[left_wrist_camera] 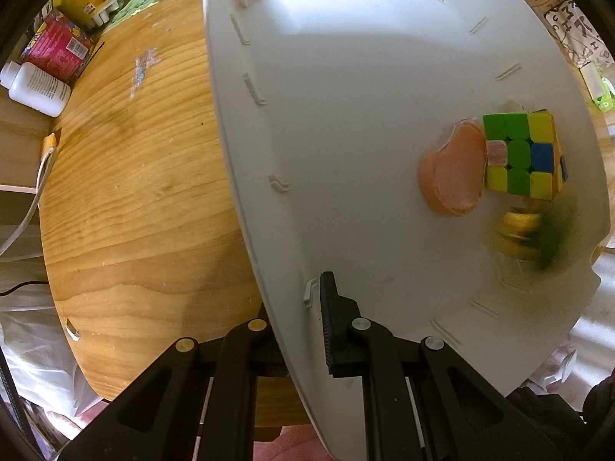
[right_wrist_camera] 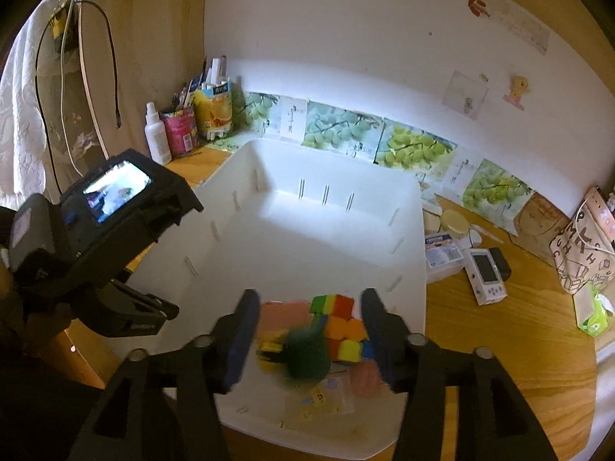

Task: Organize rigid objects
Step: 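Carry the green cylinder into the white bin and open the right gripper, then move the right gripper to the white game device and grasp it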

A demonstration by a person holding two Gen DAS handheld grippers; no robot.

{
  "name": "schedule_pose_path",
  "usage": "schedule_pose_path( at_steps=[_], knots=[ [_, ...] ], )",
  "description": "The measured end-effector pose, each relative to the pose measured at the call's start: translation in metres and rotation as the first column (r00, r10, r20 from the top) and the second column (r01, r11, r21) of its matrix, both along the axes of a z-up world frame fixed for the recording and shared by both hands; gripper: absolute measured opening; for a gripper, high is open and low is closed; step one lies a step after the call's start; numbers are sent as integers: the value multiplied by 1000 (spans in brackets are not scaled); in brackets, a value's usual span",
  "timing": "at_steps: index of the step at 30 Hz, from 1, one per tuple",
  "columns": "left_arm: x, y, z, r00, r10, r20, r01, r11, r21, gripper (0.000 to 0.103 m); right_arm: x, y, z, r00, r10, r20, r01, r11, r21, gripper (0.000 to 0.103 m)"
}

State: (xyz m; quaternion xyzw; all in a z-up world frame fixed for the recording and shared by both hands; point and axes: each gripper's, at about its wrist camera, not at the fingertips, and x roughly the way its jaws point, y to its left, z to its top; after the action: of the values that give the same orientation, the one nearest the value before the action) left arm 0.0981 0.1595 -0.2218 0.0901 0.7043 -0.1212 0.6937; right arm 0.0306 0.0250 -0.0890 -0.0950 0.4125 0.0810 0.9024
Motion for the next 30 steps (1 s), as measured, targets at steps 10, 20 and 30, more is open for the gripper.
schedule_pose_path(
  at_steps=[10,20,30],
  knots=[
    [6,-3,2,999,32,-6,-32,999,9,9,3,-30,6,999,-46,20,46,999,-8,69],
    [14,-3,-4,987,158,5,-158,986,59,9,18,-95,5,997,-69,35,69,998,0,76],
    [8,-2,7,960,277,40,-280,952,122,9,48,-165,-9,999,-50,15,50,999,6,80]
  ],
)
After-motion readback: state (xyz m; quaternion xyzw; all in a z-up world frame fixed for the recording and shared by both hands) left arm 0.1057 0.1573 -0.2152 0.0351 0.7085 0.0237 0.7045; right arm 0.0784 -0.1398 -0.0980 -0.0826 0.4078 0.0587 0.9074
